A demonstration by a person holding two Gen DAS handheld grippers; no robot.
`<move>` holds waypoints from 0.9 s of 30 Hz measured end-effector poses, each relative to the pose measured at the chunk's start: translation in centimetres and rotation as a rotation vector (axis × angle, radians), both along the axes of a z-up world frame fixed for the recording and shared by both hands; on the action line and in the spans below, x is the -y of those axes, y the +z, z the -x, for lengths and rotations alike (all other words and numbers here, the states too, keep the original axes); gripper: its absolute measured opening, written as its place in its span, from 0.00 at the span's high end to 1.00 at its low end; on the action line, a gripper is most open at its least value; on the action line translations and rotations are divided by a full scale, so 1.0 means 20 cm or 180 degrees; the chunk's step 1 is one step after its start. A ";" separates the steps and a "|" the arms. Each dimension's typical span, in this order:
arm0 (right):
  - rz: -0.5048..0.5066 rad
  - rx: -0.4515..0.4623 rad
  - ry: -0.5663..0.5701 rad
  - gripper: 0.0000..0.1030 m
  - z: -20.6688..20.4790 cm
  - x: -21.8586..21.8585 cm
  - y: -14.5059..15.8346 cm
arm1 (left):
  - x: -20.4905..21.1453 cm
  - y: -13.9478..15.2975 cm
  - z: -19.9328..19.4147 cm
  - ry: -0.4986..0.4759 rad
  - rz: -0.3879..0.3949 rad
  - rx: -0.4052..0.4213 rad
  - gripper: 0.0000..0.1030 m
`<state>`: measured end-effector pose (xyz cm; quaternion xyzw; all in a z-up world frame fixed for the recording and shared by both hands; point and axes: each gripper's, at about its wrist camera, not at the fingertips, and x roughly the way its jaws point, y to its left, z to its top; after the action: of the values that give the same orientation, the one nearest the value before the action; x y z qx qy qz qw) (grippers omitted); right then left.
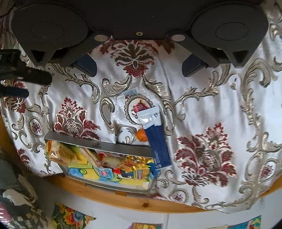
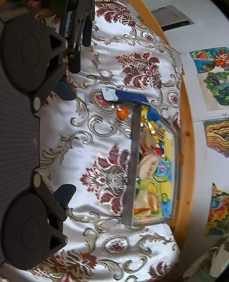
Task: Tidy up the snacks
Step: 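Move the left tool to the blue tube while the right approaches the mandarin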
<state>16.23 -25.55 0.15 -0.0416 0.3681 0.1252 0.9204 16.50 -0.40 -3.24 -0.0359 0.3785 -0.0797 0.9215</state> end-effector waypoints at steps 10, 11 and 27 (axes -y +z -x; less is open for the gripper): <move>0.0303 0.0273 0.0211 0.00 -0.12 -0.01 0.02 | 0.05 -0.09 -0.20 -0.0073 0.0036 0.0017 0.01; 0.0294 0.0277 0.0221 0.00 -0.13 -0.01 0.02 | 0.05 -0.09 -0.23 -0.0055 0.0038 0.0033 0.01; 0.0094 0.0212 0.0185 0.00 -0.24 0.02 -0.04 | 0.08 -0.20 -0.55 -0.0002 0.0015 0.0212 0.27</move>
<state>21.11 -25.94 -0.68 -0.0701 0.3378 0.1449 0.9274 27.48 -1.95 -7.32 -0.0352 0.3475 -0.0820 0.9334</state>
